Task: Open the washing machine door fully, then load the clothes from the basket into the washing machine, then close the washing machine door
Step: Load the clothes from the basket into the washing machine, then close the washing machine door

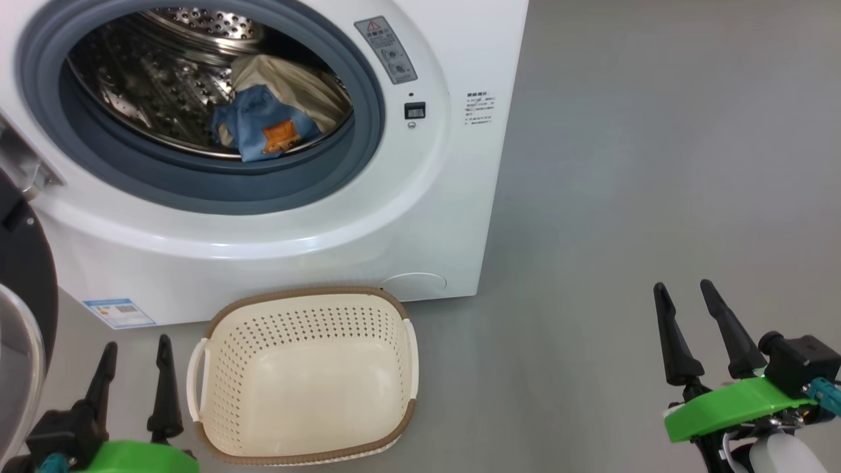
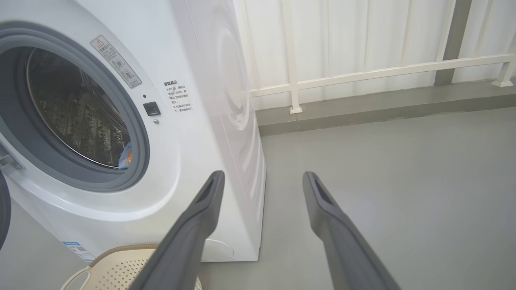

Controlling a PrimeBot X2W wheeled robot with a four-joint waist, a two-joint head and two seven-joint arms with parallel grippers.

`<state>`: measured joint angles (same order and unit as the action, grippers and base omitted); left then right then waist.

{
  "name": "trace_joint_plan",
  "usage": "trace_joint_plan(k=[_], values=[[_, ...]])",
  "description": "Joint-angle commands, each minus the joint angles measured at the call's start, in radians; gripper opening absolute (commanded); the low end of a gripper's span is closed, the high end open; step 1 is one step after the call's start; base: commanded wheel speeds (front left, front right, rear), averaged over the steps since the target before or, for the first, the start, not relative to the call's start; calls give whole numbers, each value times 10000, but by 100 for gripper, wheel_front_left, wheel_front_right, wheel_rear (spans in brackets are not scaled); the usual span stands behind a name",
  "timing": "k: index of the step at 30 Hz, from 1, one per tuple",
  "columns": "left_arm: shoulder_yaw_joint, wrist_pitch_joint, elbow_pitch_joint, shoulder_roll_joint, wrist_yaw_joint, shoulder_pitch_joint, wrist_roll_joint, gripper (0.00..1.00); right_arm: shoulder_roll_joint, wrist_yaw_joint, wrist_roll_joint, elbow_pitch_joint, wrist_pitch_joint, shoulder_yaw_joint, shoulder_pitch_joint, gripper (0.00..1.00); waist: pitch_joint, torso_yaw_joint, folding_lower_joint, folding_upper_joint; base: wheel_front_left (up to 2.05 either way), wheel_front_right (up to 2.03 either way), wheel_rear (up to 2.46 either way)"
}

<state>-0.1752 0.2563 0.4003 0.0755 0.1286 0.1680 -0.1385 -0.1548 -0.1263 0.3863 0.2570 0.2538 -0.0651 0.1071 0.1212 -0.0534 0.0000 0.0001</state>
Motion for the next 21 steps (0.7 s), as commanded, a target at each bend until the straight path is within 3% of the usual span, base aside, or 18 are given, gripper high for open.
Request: trace_joint_plan(k=[1,21], values=[[-333,55,-401,150,21,-77,75,100,-134,-44,76,-261,80,-164,-135,100,-39,32,0,-1,0,0,0],[-493,55,-752,-49,21,-408,-25,100,-9,-44,70,-278,80,-123,-145,100,-42,-30,0,-1,0,0,0]])
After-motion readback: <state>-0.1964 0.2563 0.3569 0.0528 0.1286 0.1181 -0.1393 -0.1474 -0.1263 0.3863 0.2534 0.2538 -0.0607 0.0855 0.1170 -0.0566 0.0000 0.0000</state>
